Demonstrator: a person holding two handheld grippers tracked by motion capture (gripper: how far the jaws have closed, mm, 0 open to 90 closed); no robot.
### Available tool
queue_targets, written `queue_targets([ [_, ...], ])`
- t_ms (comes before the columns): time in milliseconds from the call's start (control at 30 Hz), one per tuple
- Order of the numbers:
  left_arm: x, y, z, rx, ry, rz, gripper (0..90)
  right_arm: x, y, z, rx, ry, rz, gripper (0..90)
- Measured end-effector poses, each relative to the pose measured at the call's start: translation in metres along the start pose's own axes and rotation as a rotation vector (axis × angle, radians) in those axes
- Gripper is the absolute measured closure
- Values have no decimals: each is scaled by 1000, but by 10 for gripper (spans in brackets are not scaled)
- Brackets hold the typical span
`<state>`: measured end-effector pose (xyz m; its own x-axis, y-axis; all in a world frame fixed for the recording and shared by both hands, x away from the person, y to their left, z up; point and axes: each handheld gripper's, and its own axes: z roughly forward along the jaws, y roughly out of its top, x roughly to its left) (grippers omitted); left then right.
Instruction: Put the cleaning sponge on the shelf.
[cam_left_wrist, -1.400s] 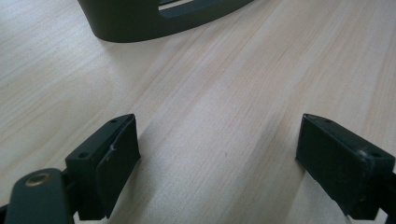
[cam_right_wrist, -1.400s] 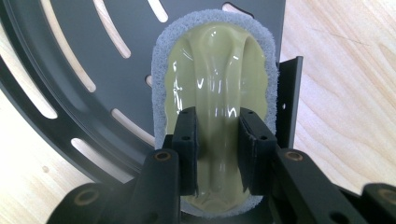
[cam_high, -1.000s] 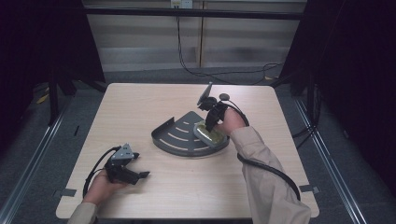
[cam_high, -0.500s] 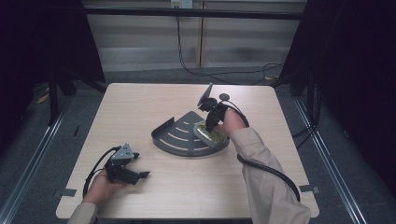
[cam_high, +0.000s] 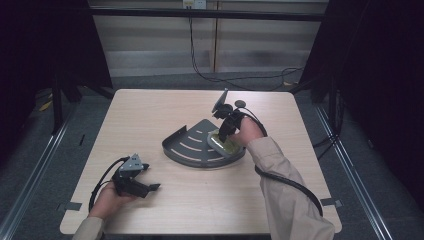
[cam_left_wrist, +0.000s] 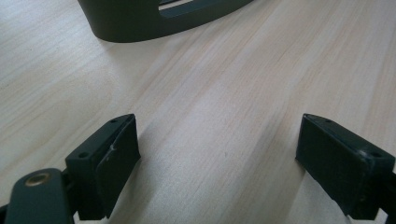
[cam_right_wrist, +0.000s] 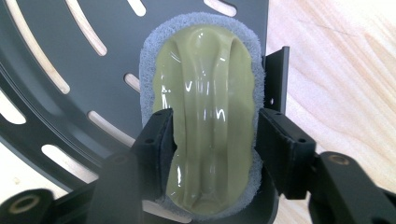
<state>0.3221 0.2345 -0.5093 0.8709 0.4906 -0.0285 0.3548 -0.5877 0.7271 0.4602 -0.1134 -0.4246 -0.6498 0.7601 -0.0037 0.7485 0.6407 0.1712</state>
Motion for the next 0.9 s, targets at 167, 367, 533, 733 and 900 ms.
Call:
queue_targets([
  [167,0,0,0,0,0,0,127,0,0,-2,3,-4,-1,368],
  [367,0,0,0,0,0,1,127,1,-1,-3,5,3,-9,300],
  [533,0,0,0,0,0,0,127,2,-2,-5,6,1,-20,255],
  [733,0,0,0,-2,-4,0,127,2,-7,-9,10,2,-37,221],
  [900,0,0,0,-2,-3,0,127,2,-13,-13,14,1,-46,221],
])
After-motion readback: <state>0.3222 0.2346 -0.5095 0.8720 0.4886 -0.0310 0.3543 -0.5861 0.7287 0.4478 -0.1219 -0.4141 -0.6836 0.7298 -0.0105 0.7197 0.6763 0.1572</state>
